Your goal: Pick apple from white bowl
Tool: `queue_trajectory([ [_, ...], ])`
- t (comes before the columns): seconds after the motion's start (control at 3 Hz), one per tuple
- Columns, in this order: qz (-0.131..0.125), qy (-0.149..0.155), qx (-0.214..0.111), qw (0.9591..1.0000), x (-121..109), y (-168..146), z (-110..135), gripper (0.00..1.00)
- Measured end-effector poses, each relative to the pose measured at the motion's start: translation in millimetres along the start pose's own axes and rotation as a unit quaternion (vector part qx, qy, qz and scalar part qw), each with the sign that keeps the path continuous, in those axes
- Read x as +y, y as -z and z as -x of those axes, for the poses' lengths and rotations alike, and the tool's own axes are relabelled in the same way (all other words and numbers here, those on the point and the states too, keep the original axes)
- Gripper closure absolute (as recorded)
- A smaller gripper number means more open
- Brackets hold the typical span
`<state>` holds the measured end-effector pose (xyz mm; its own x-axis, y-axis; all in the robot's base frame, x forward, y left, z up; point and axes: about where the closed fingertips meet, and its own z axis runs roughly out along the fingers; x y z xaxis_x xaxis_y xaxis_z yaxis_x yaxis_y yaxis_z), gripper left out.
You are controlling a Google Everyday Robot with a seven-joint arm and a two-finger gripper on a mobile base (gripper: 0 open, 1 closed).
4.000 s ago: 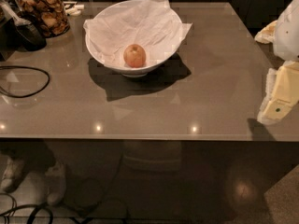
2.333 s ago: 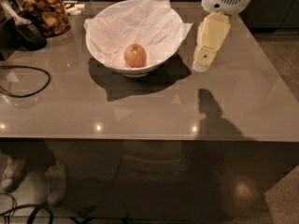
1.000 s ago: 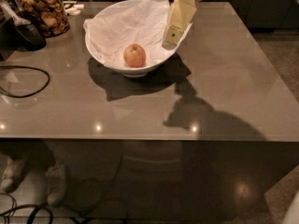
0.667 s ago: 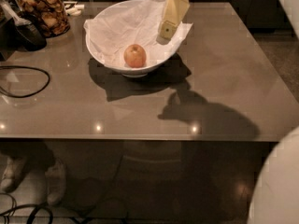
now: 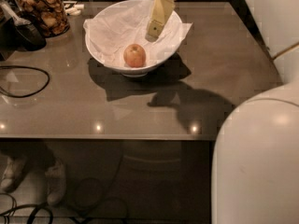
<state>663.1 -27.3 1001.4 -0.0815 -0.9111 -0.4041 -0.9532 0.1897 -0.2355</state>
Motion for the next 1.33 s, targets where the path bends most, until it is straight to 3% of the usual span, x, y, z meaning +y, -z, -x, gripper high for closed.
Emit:
queue_trajectory([
  [1.0,0.023,0.007,0.013,0.9996,-14,-43,14,0.07],
  [1.33,0.033,0.002,0.022,0.9992,-16,-62,12,0.13],
])
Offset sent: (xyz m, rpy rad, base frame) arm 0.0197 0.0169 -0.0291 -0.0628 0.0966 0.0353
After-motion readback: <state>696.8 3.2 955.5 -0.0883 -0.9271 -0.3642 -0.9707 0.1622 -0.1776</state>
